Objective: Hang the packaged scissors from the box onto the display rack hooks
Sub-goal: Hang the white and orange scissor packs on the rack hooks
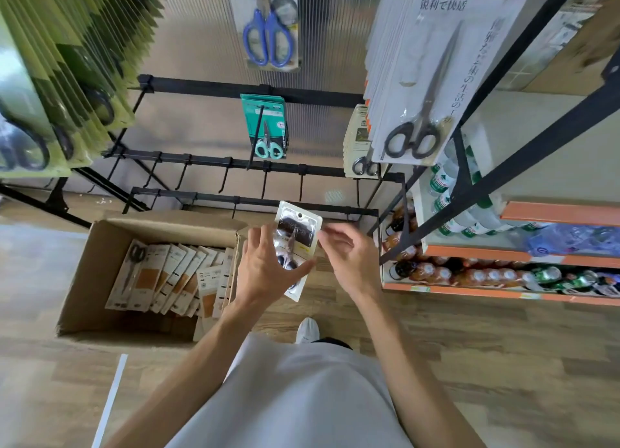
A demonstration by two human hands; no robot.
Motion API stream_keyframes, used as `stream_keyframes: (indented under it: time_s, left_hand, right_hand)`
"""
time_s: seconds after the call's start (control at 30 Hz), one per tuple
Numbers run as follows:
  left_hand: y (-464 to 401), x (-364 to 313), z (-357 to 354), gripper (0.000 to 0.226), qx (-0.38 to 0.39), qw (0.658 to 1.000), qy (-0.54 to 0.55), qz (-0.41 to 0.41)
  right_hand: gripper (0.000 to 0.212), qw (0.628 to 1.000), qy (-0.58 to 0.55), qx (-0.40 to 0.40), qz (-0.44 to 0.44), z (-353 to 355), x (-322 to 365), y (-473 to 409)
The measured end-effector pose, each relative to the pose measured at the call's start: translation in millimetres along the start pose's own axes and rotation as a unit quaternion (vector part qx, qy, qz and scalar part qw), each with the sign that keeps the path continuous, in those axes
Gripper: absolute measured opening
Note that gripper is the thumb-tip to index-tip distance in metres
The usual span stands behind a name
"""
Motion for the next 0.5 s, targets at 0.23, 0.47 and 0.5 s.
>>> stream_keyframes:
  time_s: [0.23,0.47,0.5]
  left_hand:
    - [2.7,-17.2,-12.0,0.102,0.019,0.999,-0.030,-0.031]
    - [-2.3,-15.8,-18.9,0.100,0.082,0.993,-0.045,-0.069]
    - [-2.6,-16.9,-19.1,0.095,0.083,0.992,-0.051,-0.076]
  right_hand:
    - [0.024,1.000,0.016,-0.027,0.003,4.9,-2.8,7.8]
    - [0.028,0.989,-0.028,-0.148,0.014,96.2,-3.2,-4.0]
    - [0.029,0.988,-0.020,-0.151,0.013,104.0,-3.2,-7.4]
Point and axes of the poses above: each hand's wrist, its own y-axis away from the middle knuckle, its own z-axis out of the back of the hand, x = y × z, the point moved 7 cm from there along -y, towards the middle knuckle, and after that the axes turned 11 degrees about x, right-handed, at the moved point
